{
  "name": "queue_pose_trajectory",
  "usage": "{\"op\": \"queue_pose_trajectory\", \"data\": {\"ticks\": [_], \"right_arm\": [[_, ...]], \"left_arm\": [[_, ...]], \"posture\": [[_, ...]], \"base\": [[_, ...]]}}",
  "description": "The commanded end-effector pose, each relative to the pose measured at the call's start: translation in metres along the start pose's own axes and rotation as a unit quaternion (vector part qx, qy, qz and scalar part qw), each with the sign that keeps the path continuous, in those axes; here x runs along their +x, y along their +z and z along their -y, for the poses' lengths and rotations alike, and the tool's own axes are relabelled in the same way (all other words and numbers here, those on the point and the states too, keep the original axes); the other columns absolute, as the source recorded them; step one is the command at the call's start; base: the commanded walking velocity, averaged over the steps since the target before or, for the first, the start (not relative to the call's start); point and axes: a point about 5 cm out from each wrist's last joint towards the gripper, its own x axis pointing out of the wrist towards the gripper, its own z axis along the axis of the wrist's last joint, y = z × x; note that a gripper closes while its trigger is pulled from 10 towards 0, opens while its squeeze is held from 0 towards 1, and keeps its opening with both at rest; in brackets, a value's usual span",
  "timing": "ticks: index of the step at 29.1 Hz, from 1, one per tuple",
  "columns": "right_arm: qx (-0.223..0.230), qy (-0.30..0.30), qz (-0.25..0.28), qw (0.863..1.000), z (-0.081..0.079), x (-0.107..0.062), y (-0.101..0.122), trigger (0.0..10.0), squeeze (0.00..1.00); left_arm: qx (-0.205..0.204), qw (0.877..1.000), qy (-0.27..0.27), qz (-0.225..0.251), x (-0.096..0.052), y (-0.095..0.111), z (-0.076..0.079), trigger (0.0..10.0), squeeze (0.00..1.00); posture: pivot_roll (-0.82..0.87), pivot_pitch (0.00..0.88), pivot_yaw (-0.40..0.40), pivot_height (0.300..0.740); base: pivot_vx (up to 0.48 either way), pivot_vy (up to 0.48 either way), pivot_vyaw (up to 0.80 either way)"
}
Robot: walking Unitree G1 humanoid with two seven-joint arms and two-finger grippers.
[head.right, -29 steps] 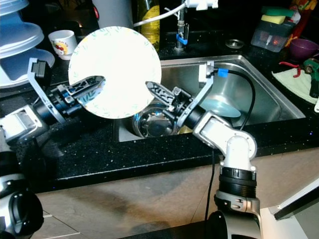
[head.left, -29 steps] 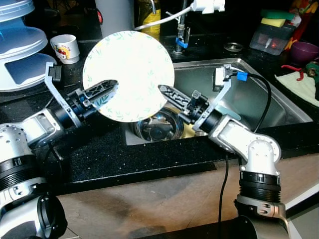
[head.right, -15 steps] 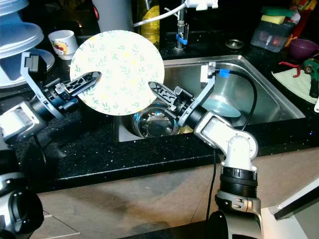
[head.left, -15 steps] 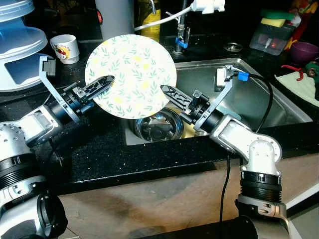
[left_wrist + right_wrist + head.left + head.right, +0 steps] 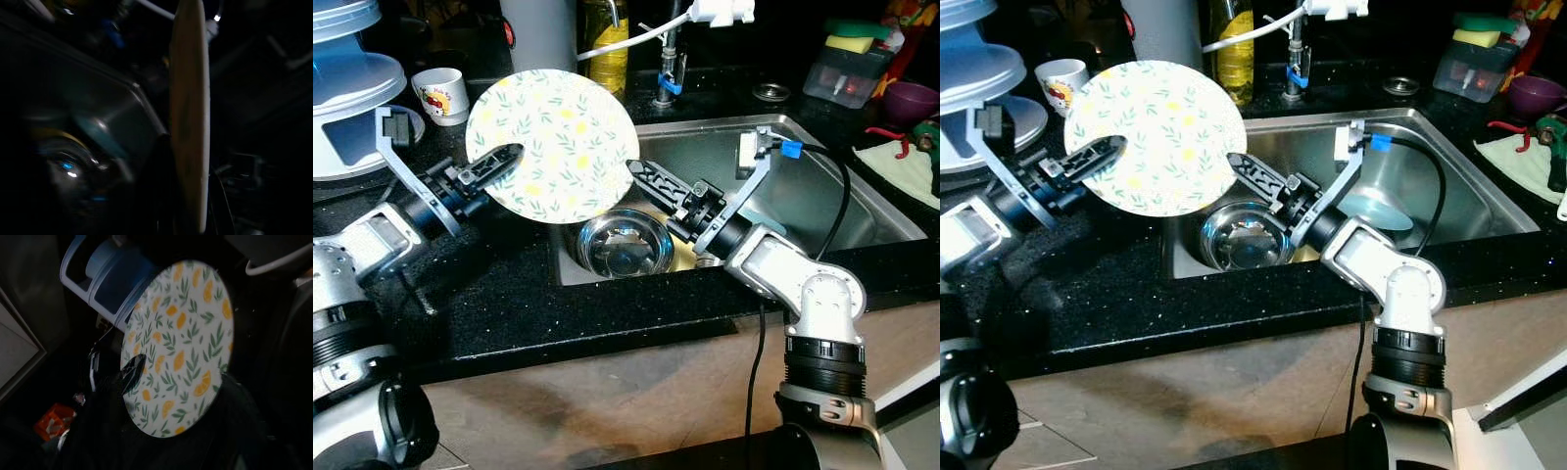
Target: Kitchen organization
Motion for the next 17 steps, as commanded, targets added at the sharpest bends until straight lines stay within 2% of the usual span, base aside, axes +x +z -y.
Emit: {"op": "queue_pose_trajectory", "data": {"ticks": [1, 2, 3, 4, 5, 6, 7, 8, 9, 10, 11, 13, 14, 15, 16, 17], "right_arm": [[-0.006, -0.004, 0.003, 1.0, -0.001, 0.002, 0.002, 10.0, 1.0], [-0.018, -0.028, 0.007, 0.999, 0.005, 0.001, 0.004, 10.0, 0.0], [-0.018, -0.028, 0.007, 0.999, 0.005, 0.001, 0.004, 10.0, 0.0], [-0.026, -0.051, 0.014, 0.998, 0.011, -0.002, 0.006, 10.0, 0.0], [-0.026, -0.051, 0.014, 0.998, 0.011, -0.002, 0.006, 10.0, 0.0], [-0.034, -0.079, 0.021, 0.996, 0.018, -0.005, 0.008, 10.0, 0.0], [-0.034, -0.079, 0.021, 0.996, 0.018, -0.005, 0.008, 10.0, 0.0], [-0.035, -0.085, 0.022, 0.996, 0.02, -0.006, 0.009, 10.0, 0.0], [-0.035, -0.085, 0.022, 0.996, 0.02, -0.006, 0.009, 10.0, 0.0], [-0.035, -0.089, 0.023, 0.995, 0.021, -0.006, 0.009, 10.0, 0.0], [-0.034, -0.092, 0.023, 0.995, 0.022, -0.006, 0.008, 10.0, 0.0], [-0.033, -0.094, 0.023, 0.995, 0.023, -0.005, 0.007, 10.0, 0.0], [-0.033, -0.094, 0.023, 0.995, 0.023, -0.005, 0.007, 10.0, 0.0], [-0.031, -0.095, 0.023, 0.995, 0.024, -0.005, 0.007, 10.0, 0.0], [-0.031, -0.095, 0.022, 0.995, 0.024, -0.004, 0.006, 10.0, 0.0], [-0.031, -0.095, 0.022, 0.995, 0.024, -0.004, 0.006, 10.0, 0.0]], "left_arm": [[0.023, 1.0, 0.004, 0.009, -0.002, 0.007, 0.002, 0.0, 0.0], [0.073, 0.997, 0.022, 0.003, -0.005, 0.015, 0.005, 0.0, 0.0], [0.073, 0.997, 0.022, 0.003, -0.005, 0.015, 0.005, 0.0, 0.0], [0.152, 0.987, 0.05, -0.019, -0.011, 0.025, 0.011, 0.0, 0.0], [0.152, 0.987, 0.05, -0.019, -0.011, 0.025, 0.011, 0.0, 0.0], [0.261, 0.957, 0.105, -0.065, -0.02, 0.037, 0.017, 0.0, 0.0], [0.261, 0.957, 0.105, -0.065, -0.02, 0.037, 0.017, 0.0, 0.0], [0.322, 0.931, 0.149, -0.084, -0.027, 0.047, 0.019, 0.0, 0.0], [0.322, 0.931, 0.149, -0.084, -0.027, 0.047, 0.019, 0.0, 0.0], [0.37, 0.906, 0.185, -0.095, -0.033, 0.056, 0.021, 0.0, 0.0], [0.429, 0.868, 0.23, -0.102, -0.039, 0.067, 0.021, 0.0, 0.0], [0.546, 0.772, 0.303, -0.119, -0.05, 0.086, 0.021, 0.0, 0.0], [0.546, 0.772, 0.303, -0.119, -0.05, 0.086, 0.021, 0.0, 0.0], [0.591, 0.732, 0.317, -0.118, -0.053, 0.094, 0.023, 0.0, 0.0], [0.624, 0.704, 0.318, -0.117, -0.053, 0.099, 0.026, 0.0, 0.0], [0.624, 0.704, 0.318, -0.117, -0.053, 0.099, 0.026, 0.0, 0.0]], "posture": [[-0.03, 0.142, 0.007, 0.74], [-0.02, 0.144, 0.006, 0.74], [-0.02, 0.144, 0.006, 0.74], [-0.03, 0.145, 0.006, 0.74], [-0.03, 0.145, 0.006, 0.74], [-0.02, 0.147, 0.0, 0.74], [-0.02, 0.147, 0.0, 0.74], [-0.02, 0.147, 0.0, 0.74], [-0.02, 0.147, 0.0, 0.74], [-0.01, 0.147, -0.005, 0.74], [-0.01, 0.147, -0.005, 0.74], [-0.01, 0.147, -0.008, 0.74], [-0.01, 0.147, -0.008, 0.74], [-0.01, 0.147, -0.008, 0.74], [-0.01, 0.147, -0.01, 0.74], [-0.01, 0.147, -0.01, 0.74]], "base": [[0.0, 0.0, 0.0], [0.0, 0.0, 0.0], [0.0, 0.0, 0.0], [0.0, 0.0, 0.0], [0.0, 0.0, 0.0], [0.0, 0.0, 0.0], [0.0, 0.0, 0.0], [0.0, 0.0, 0.0], [0.0, 0.0, 0.0], [0.0, 0.0, 0.0], [0.0, 0.0, 0.0], [0.0, 0.0, 0.0], [0.0, 0.0, 0.0], [0.0, 0.0, 0.0], [0.0, 0.0, 0.0], [0.0, 0.0, 0.0]]}}
